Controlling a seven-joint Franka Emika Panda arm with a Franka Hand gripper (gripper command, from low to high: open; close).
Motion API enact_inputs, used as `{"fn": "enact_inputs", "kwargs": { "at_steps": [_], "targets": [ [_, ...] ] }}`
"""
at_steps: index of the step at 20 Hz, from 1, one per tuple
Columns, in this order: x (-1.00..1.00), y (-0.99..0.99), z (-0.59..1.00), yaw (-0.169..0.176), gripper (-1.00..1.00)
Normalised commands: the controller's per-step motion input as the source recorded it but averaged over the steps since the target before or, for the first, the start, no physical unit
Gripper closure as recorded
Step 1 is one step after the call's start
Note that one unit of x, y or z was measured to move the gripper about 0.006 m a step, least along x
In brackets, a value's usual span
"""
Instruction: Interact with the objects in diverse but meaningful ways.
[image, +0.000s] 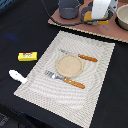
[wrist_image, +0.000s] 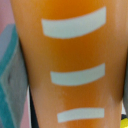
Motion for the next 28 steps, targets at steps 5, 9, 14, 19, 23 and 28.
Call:
{"fn": "enact_inputs", "kwargs": {
  "at_steps": [5, 9, 14, 19, 23, 28],
  "targets": [
    [0.06, -1.0, -0.04, 0.0, 1.0],
    [0.0, -1.0, -0.3, 0.0, 1.0],
    [-0.14, -0.77, -0.46, 0.0, 1.0],
    [-0.31, -0.33, -0.47, 0.0, 1.0],
    [-0.32, -0.12, -0.4, 0.006, 1.0],
    [-0.29, 0.0, -0.32, 0.022, 1.0]
  ]
}}
